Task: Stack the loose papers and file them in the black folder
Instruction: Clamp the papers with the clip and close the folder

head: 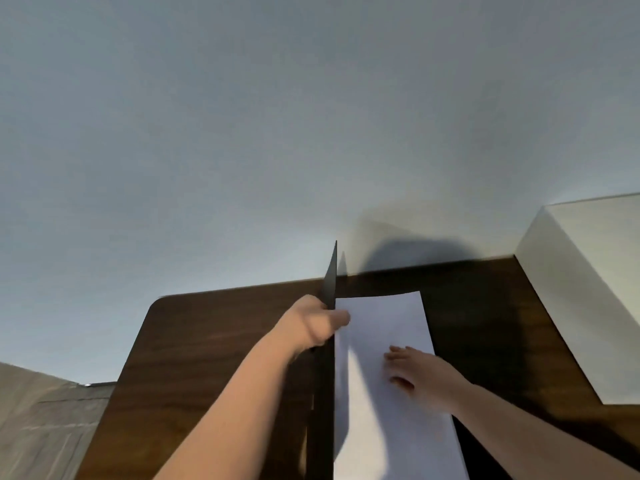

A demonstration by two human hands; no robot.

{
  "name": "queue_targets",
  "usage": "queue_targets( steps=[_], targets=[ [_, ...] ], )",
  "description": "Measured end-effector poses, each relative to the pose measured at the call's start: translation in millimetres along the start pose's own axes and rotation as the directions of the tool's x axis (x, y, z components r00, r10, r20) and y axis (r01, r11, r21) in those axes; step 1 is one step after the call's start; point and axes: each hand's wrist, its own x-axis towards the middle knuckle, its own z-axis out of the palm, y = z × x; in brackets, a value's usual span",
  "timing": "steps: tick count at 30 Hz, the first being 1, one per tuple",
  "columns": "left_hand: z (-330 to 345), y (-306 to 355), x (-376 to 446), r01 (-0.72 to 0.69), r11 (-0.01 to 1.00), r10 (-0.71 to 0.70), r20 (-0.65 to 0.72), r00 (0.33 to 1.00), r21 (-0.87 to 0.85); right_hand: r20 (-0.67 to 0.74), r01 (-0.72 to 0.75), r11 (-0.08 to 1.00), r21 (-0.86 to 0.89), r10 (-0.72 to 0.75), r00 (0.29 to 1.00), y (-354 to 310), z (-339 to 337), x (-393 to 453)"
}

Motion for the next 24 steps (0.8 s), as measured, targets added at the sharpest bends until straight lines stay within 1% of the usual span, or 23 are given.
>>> queue_targets(
  steps=[3, 5, 8, 10, 12, 13, 15, 16, 18, 21, 23, 24],
  targets=[
    [29, 14, 0, -0.013, 1.000, 0.013, 0.022, 1.000, -0.008, -0.078, -0.152, 0.981, 0.119, 0.162, 0.984, 7, -3, -9],
    [42, 18, -1, -0.044, 0.999, 0.044, 0.036, 0.998, 0.005, -0.117, -0.251, 0.949, 0.193, 0.276, 0.954, 9, -3, -15],
    [57, 18, 5, -0.052, 0.998, 0.050, 0.077, 0.996, 0.027, -0.156, -0.393, 0.855, 0.338, 0.463, 0.873, 16, -4, -20],
    [62, 12, 13, -0.032, 0.999, 0.036, 0.094, 0.995, -0.037, -0.146, -0.452, 0.787, 0.420, 0.550, 0.822, 20, -8, -24],
    [62, -1, 25, -0.028, 0.997, 0.029, 0.019, 0.999, -0.077, -0.142, -0.467, 0.757, 0.457, 0.580, 0.802, 25, -13, -27],
    [62, -10, 32, -0.024, 0.999, 0.022, -0.045, 0.999, -0.039, -0.143, -0.474, 0.752, 0.459, 0.589, 0.796, 28, -15, -28],
    [60, -29, 42, 0.036, 0.994, -0.022, -0.135, 0.991, 0.103, -0.129, -0.476, 0.735, 0.483, 0.597, 0.791, 33, -18, -30],
    [60, -38, 44, 0.084, 0.984, -0.059, -0.152, 0.987, 0.159, -0.118, -0.470, 0.728, 0.499, 0.594, 0.796, 35, -18, -29],
    [58, -56, 48, 0.187, 0.958, -0.149, -0.179, 0.972, 0.218, -0.092, -0.458, 0.725, 0.514, 0.578, 0.811, 38, -15, -28],
    [61, -81, 53, 0.285, 0.942, -0.249, -0.198, 0.948, 0.178, -0.075, -0.465, 0.750, 0.470, 0.559, 0.825, 37, -7, -25],
    [67, -94, 56, 0.312, 0.939, -0.287, -0.172, 0.942, 0.143, -0.089, -0.467, 0.779, 0.419, 0.547, 0.832, 36, 0, -24],
    [70, -97, 56, 0.311, 0.938, -0.287, -0.159, 0.945, 0.152, -0.094, -0.456, 0.794, 0.401, 0.531, 0.842, 36, 4, -23]
  ],
)
